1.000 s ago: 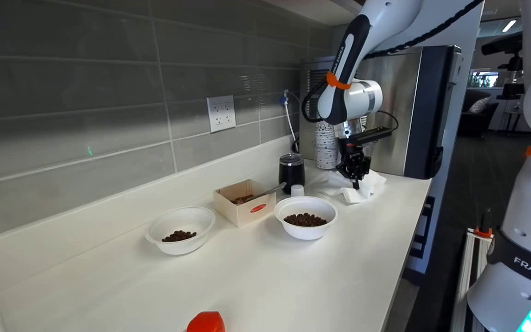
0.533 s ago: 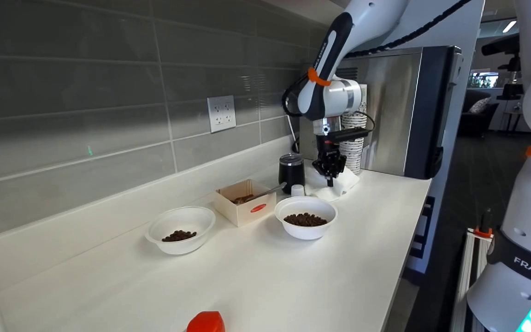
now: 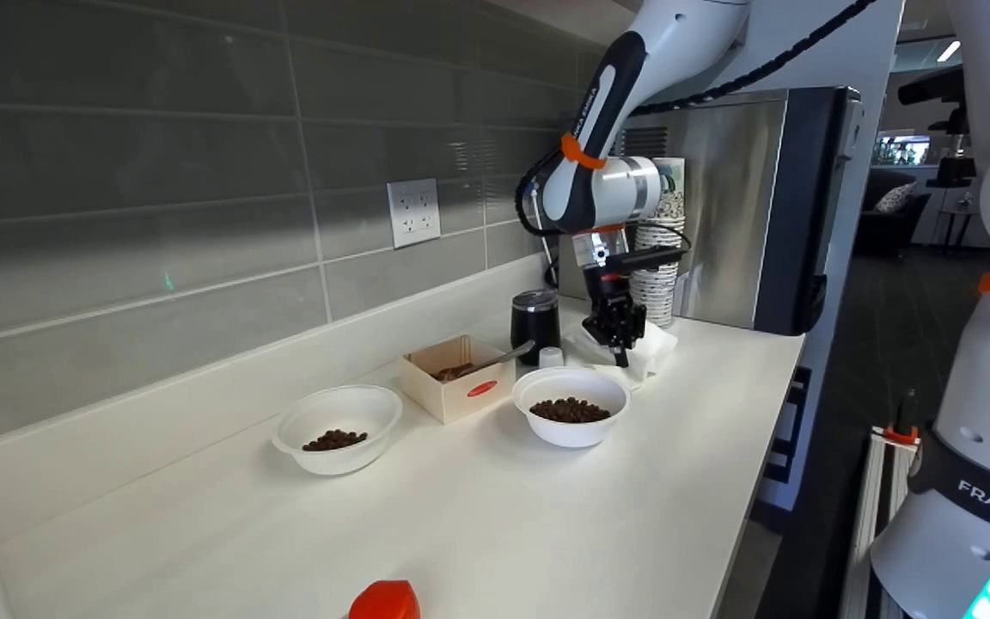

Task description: Use the paper towel to clean the left part of the counter

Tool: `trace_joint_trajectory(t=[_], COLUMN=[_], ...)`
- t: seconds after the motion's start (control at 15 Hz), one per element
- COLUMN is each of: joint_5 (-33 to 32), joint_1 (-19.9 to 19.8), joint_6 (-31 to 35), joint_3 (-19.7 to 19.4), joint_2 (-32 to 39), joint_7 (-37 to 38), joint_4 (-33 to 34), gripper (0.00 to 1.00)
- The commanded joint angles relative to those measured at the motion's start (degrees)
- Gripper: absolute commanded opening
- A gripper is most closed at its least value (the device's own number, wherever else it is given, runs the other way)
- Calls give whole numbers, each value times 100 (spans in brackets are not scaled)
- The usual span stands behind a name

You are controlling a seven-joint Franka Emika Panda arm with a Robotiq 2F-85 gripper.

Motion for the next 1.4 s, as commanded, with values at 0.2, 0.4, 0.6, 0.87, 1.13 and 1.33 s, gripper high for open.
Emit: trace_joint_trajectory(t=[0.2, 0.4, 0.6, 0.87, 1.13, 1.33], joint_5=[-469, -605, -838, -572, 113, 254], joint_1=[54, 71, 114, 31, -91, -9], joint_6=[-68, 174, 482, 959, 1048, 773], joint_3=[-492, -578, -662, -475, 3, 65], joint_2=[-46, 56, 129, 138, 217, 178], joint_7=[479, 489, 633, 496, 117, 172], joint_4=[-165, -47, 94, 170, 107, -37], gripper=[2, 2, 2, 2, 2, 2])
